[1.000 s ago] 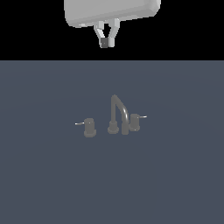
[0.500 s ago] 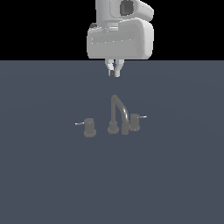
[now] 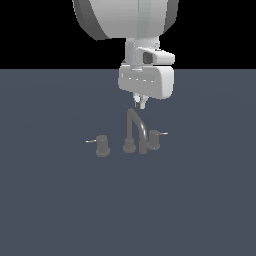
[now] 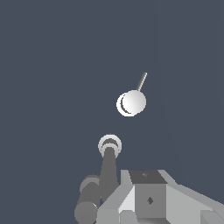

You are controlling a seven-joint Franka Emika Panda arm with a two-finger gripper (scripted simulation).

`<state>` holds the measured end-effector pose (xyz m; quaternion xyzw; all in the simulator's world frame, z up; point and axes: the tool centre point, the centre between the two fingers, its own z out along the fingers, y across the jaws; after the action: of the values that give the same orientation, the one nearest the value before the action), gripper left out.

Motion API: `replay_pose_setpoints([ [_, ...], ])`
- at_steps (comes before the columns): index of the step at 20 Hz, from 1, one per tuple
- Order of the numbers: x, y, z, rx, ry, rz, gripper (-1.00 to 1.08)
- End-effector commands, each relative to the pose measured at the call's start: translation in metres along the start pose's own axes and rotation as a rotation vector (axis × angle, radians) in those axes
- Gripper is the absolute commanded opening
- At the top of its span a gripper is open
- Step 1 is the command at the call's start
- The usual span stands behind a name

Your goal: Turn on the faucet by rotating a designated handle.

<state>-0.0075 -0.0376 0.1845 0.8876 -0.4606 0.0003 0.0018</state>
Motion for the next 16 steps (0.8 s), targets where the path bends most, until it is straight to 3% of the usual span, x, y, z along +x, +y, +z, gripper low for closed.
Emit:
replay_pose_setpoints([
  [1,0.015,-0.004,0.018,0.000,0.001,0.059,-1.00],
  [16,0.091,-0.010,0.106,0.001,0.000,0.349,-1.00],
])
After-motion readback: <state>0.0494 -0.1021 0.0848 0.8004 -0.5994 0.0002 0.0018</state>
